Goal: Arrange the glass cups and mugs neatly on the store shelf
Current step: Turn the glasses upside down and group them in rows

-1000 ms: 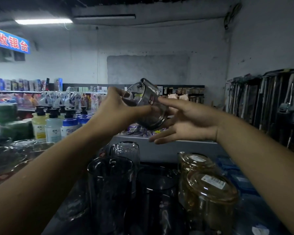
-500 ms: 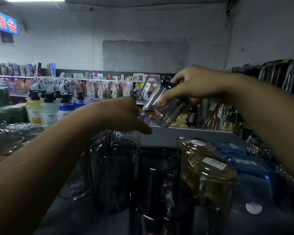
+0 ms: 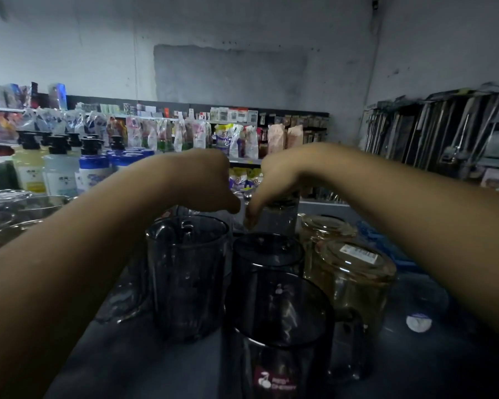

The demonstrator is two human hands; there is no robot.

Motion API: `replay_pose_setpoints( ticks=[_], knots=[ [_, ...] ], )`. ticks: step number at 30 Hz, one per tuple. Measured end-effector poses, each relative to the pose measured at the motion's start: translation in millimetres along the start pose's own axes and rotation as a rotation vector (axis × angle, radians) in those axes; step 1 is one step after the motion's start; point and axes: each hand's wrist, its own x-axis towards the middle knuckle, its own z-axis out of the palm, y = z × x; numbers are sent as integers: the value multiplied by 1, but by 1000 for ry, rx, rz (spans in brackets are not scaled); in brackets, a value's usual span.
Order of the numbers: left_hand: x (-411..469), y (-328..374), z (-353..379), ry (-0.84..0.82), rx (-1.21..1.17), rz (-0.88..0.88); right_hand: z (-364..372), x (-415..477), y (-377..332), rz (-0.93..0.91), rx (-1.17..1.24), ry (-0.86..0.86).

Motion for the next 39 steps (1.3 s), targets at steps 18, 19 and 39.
replay_pose_setpoints(
  ticks=[18,19,39],
  knots=[
    [-7,9,2,-4,4,274,10,-36,40,-188,-6,115],
    [-7,9,3,-28,-20,321,9,-45,50,-205,-13,141],
    [-5,15,7,-109,-108,422,42,-86,123,-241,108,256]
  ],
)
